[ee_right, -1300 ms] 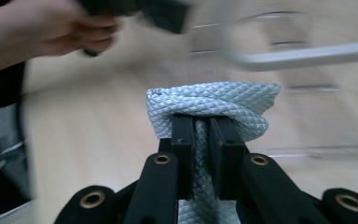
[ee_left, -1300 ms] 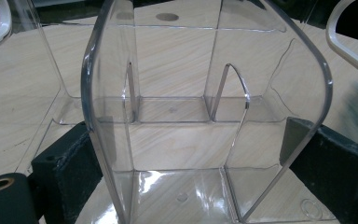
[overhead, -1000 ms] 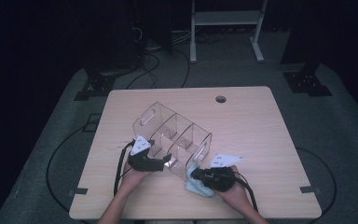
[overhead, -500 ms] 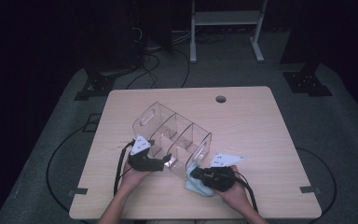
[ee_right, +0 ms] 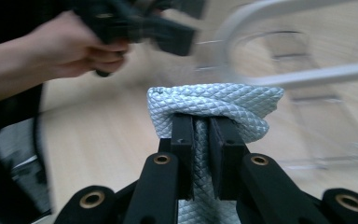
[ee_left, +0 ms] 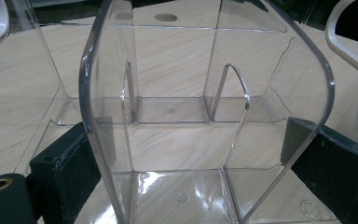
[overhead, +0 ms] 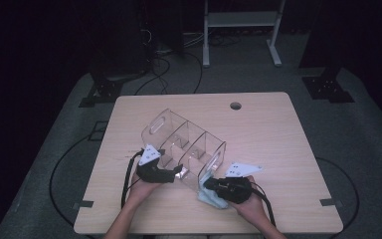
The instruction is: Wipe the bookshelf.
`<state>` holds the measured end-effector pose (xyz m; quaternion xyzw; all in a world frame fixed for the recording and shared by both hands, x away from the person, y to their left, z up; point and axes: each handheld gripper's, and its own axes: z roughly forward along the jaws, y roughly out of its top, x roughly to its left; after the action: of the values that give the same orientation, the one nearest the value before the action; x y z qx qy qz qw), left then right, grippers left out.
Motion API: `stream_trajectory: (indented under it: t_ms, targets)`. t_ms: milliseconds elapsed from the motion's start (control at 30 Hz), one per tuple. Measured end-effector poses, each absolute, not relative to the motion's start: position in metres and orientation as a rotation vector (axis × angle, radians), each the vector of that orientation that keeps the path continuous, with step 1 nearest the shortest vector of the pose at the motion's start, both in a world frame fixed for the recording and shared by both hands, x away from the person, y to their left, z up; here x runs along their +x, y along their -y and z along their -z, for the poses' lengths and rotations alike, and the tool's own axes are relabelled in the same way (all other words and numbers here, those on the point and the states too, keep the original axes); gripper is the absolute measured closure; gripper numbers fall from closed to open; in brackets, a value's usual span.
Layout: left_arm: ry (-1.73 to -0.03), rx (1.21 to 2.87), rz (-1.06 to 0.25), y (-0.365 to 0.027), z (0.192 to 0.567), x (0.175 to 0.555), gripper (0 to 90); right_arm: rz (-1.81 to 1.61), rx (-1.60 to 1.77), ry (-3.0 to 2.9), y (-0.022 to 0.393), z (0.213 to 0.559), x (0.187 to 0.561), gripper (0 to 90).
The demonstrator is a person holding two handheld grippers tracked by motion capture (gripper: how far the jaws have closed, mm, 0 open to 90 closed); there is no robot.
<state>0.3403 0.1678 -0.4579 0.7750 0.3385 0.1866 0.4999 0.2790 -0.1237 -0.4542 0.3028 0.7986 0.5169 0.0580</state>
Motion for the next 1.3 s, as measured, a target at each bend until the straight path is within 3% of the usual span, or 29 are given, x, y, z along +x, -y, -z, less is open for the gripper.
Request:
stream_trajectory:
  t_ms: [300, 500, 767, 1000, 1300]
  targets:
    - [-0.811, 1.881, -0.447, -0.166, 0.457, 0.34, 6.0, -1.535, 1.005, -2.363, 0.138, 0.455, 0.292, 80.9]
    - [-0.805, 1.886, -0.436, -0.17, 0.457, 0.34, 5.9, -1.577, 0.897, -2.424, 0.121, 0.452, 0.275, 80.8]
    - [-0.797, 1.887, -0.437, -0.168, 0.457, 0.34, 6.0, -1.532, 1.012, -2.362, 0.14, 0.456, 0.293, 80.9]
    - [-0.791, 1.883, -0.42, -0.172, 0.457, 0.34, 5.9, -1.572, 0.875, -2.43, 0.124, 0.45, 0.276, 80.8]
    - [-0.779, 1.892, -0.419, -0.17, 0.457, 0.34, 5.7, -1.518, 1.06, -2.311, 0.152, 0.458, 0.304, 80.9]
